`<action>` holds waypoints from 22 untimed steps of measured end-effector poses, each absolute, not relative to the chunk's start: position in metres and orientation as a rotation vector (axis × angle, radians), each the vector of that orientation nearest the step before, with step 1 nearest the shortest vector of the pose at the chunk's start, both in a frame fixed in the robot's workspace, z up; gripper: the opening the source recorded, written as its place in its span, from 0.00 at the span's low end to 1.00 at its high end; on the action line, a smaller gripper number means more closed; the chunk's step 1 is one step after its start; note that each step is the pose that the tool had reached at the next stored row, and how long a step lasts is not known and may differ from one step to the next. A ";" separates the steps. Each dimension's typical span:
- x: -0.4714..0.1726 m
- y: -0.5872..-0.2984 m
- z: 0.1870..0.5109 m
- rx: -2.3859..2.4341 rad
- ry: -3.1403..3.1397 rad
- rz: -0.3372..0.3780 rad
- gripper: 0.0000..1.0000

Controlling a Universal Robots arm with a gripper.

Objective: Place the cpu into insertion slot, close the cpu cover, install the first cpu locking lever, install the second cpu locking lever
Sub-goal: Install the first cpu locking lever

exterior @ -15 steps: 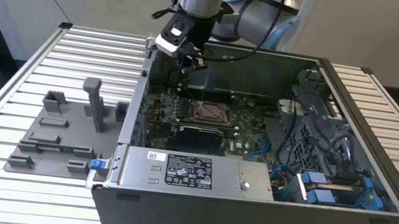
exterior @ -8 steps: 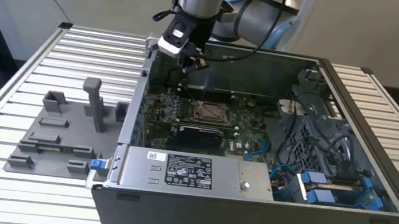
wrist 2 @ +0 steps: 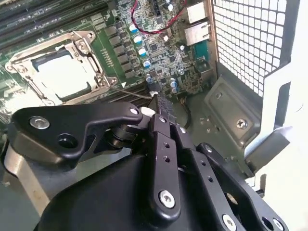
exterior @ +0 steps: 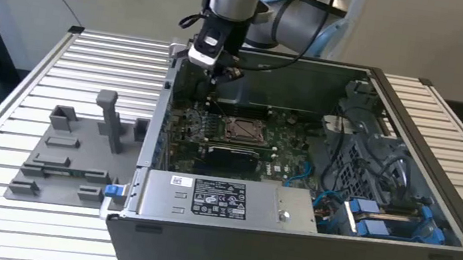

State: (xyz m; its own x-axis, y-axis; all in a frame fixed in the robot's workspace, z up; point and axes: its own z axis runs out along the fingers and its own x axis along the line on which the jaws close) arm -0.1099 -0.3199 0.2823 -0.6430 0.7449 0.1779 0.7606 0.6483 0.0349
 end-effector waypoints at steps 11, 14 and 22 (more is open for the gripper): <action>-0.110 -0.320 0.282 -1.030 -2.807 -0.163 0.11; -0.110 -0.320 0.282 -0.979 -2.829 -0.167 0.11; -0.110 -0.320 0.282 -0.833 -2.878 -0.174 0.11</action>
